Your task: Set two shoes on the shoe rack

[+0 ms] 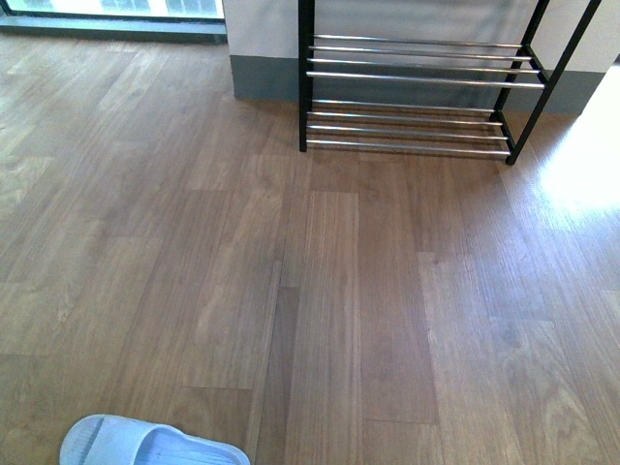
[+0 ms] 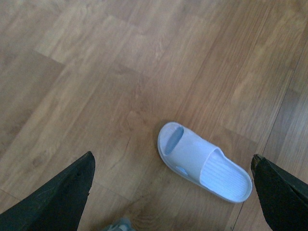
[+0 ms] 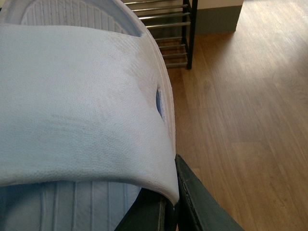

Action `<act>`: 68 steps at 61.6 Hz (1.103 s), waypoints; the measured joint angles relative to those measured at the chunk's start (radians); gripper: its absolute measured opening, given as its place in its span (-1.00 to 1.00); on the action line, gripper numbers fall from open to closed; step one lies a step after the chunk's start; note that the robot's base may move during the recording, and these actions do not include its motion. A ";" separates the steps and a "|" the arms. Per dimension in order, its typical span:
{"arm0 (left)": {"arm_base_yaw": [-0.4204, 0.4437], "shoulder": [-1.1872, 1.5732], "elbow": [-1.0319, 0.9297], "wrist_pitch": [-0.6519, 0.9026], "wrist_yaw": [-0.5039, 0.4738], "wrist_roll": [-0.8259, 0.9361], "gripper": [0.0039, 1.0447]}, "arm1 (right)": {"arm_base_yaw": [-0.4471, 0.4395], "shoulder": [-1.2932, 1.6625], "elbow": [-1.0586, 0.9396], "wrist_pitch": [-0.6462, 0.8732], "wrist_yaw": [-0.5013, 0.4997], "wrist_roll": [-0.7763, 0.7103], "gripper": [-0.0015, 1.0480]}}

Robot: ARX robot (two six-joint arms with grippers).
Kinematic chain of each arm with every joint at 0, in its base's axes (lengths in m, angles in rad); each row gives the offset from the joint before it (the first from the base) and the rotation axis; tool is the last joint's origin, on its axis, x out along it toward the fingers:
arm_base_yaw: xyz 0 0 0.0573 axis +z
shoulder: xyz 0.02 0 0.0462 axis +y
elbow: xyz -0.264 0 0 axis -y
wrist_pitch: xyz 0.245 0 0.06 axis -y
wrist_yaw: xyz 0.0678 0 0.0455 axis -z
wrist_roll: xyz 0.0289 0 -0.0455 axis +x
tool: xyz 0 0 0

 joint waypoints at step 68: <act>-0.103 1.845 0.829 0.552 0.143 0.077 0.83 | 0.000 0.000 0.000 0.000 0.000 0.000 -0.97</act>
